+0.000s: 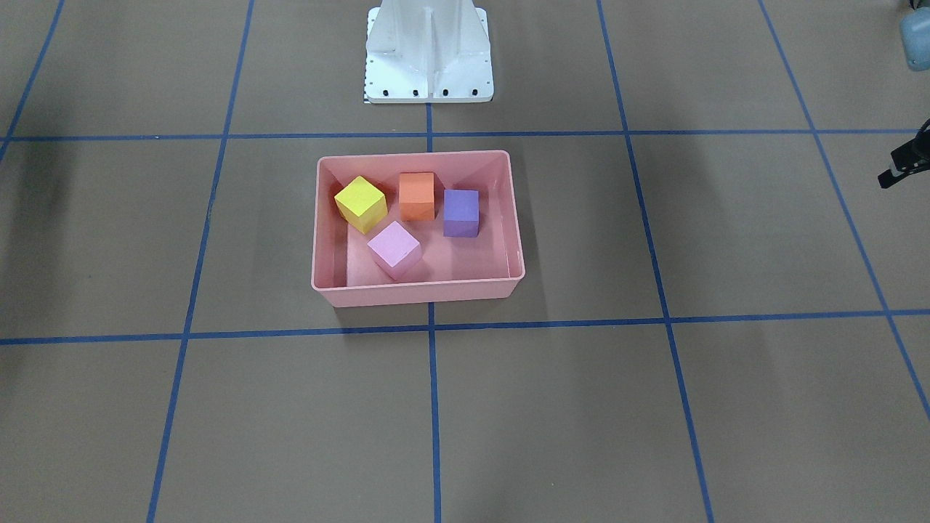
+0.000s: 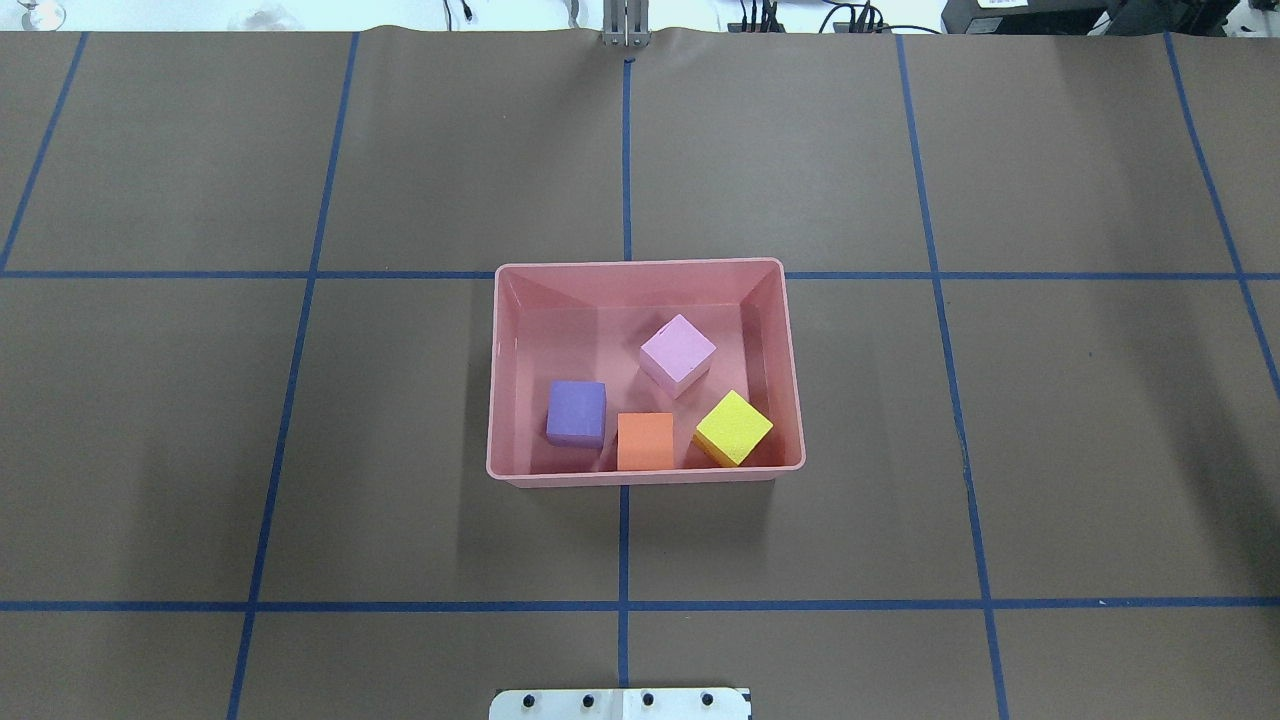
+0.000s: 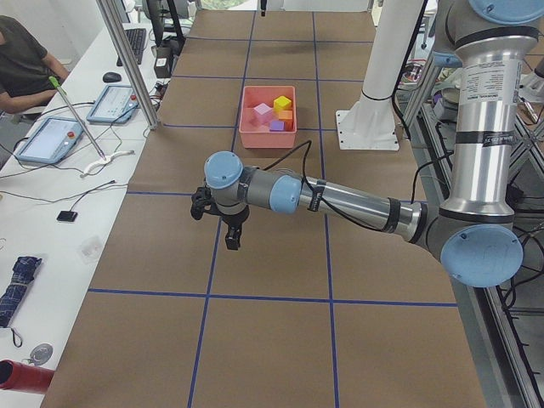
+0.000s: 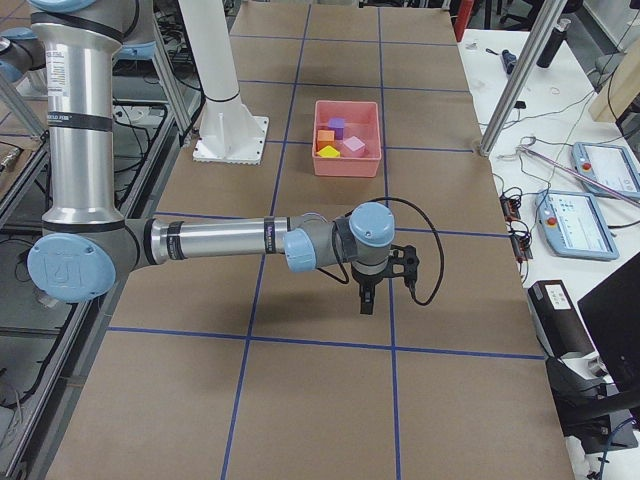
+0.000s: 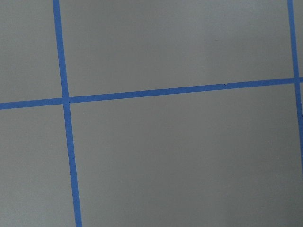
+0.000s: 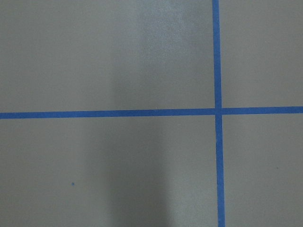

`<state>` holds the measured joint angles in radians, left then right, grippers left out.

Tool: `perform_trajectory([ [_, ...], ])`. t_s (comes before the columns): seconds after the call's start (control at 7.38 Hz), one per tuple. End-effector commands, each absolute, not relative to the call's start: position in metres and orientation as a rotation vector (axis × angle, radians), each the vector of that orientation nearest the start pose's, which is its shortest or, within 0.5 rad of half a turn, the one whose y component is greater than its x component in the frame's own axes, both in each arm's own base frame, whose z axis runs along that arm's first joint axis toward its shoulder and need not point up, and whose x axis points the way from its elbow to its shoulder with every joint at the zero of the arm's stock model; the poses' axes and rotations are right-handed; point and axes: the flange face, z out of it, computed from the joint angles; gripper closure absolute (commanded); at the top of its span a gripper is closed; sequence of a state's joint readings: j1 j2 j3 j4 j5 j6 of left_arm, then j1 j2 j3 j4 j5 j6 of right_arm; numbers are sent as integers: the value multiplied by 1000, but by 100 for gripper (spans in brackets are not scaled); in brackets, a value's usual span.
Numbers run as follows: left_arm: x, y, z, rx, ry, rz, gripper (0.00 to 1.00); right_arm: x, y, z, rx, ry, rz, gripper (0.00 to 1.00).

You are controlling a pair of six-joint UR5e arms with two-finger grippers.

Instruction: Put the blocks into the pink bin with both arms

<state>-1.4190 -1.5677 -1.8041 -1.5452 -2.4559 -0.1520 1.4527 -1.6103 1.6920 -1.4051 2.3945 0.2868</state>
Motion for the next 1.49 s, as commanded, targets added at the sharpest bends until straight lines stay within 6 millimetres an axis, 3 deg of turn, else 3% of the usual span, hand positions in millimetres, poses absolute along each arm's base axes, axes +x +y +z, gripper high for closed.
perform_trajectory([
  [0.0,19,-494,539,58,901,92,0,2,-492,595,66,-850,55,0],
  [1.36,12,-496,550,69,808,85,0,3,-495,594,71,-841,56,0],
])
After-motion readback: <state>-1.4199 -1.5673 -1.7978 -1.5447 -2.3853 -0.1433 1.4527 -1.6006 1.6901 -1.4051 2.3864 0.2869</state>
